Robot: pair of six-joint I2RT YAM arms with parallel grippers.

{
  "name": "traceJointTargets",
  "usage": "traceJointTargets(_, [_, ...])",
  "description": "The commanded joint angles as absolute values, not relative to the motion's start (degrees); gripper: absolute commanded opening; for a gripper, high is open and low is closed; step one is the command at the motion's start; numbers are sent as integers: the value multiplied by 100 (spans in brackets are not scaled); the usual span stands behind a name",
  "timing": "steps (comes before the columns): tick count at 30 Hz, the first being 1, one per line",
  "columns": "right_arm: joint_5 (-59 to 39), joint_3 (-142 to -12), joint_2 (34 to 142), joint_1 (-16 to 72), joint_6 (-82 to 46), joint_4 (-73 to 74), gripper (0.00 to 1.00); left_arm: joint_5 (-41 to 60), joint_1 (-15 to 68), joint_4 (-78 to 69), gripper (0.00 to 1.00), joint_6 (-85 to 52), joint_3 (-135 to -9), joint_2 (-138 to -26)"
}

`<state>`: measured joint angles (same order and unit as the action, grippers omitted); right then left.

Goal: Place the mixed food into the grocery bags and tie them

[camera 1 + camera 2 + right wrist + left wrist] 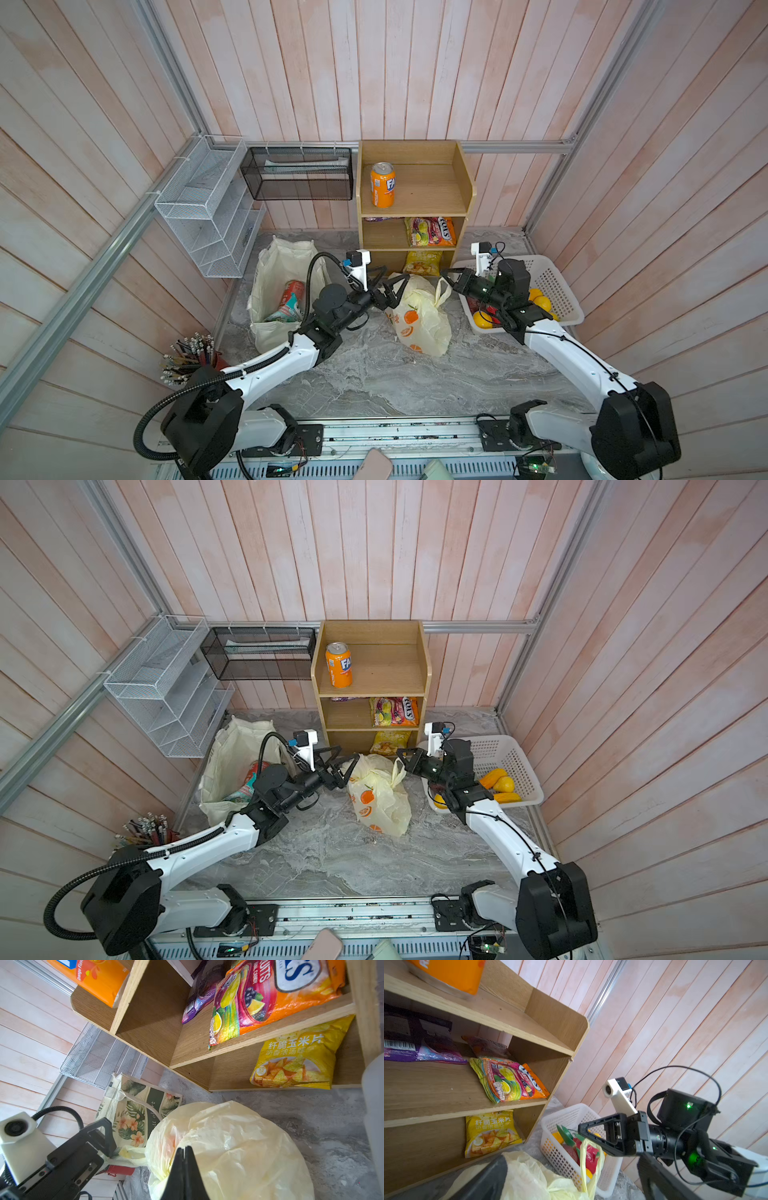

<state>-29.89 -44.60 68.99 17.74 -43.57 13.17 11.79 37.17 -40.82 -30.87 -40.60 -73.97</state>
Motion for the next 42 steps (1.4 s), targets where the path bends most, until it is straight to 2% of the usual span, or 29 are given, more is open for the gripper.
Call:
traceJointTargets(1, [-3203,-4525,6831,1755,-4103,1220,0,1974,3612,-4619,100,-3122,-4320,-7348])
traceJointTargets(4, [-3238,-4705,6823,1755,-3874,960,3,2394,3601,-3983,99,-2967,-4843,-7486])
traceJointTargets(6, [-3054,-4869,6733,1753,-3650,597,27,2443,3587,-3330,92,-2753,-5205,-7557])
traceJointTargets(8, [-2716,-5053,6592,1750,-3437,189,45,2383,3586,-3035,80,-2550,-5315,-7553])
traceJointTargets(9, [-2496,-5159,6518,1746,-3317,-39,50,2316,3572,-3005,70,-2502,-5301,-7527])
traceJointTargets(10, [-2322,-5256,6452,1746,-3212,-245,54,2271,3547,-3021,51,-2488,-5268,-7494])
traceJointTargets(11, [-2133,-5366,6395,1753,-3079,-453,57,2150,3519,-3005,19,-2497,-5240,-7437])
traceJointTargets(12, [-2031,-5483,6359,1762,-2929,-619,59,2001,3491,-2960,1,-2488,-5205,-7385])
traceJointTargets(20, [-1035,-6768,7020,2769,-1399,-2097,69,1287,2990,-1386,1,-2413,-5684,-7079])
traceJointTargets(21, [-993,-6906,7177,2896,-1225,-2227,85,1193,2923,-1280,8,-2396,-5699,-7029])
traceJointTargets(22, [-938,-6992,7305,2994,-1074,-2338,98,1106,2874,-1175,13,-2383,-5720,-6985])
traceJointTargets(24, [-886,-7133,7551,3149,-784,-2540,98,876,2778,-908,17,-2311,-5771,-6866])
traceJointTargets(42, [-1013,-6569,7664,3155,-48,-2792,98,913,2572,-666,25,-2228,-5554,-6448])
